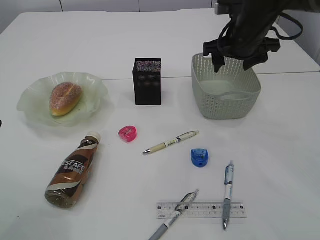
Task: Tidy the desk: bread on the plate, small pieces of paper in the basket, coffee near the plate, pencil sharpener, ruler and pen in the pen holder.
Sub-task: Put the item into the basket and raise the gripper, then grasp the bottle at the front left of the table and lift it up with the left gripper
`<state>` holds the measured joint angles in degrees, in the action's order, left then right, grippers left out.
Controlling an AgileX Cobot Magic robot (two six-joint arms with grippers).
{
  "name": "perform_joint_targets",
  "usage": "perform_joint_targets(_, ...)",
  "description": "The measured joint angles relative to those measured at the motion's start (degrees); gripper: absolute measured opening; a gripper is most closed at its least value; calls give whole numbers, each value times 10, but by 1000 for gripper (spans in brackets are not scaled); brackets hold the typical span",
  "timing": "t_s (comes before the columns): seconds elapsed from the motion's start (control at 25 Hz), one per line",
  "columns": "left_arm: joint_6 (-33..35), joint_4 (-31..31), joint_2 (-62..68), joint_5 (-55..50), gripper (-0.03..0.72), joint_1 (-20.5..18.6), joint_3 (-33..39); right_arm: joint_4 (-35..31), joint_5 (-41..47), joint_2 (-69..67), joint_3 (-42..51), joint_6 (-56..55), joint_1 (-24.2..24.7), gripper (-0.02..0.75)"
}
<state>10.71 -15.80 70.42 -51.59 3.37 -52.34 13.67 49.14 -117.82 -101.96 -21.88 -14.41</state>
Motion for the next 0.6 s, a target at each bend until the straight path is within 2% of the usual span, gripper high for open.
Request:
perform_joint_targets(0.28,0,-10,0,0,496,0,0,-48,155,37,-5,115,0,574)
perform_joint_targets(0.4,0,-19,0,0,496,0,0,-65,168,77,19,127,0,574)
perform_joint_targets(0.6,0,-22,0,4,496,0,0,-99,168,180,127,154,0,575)
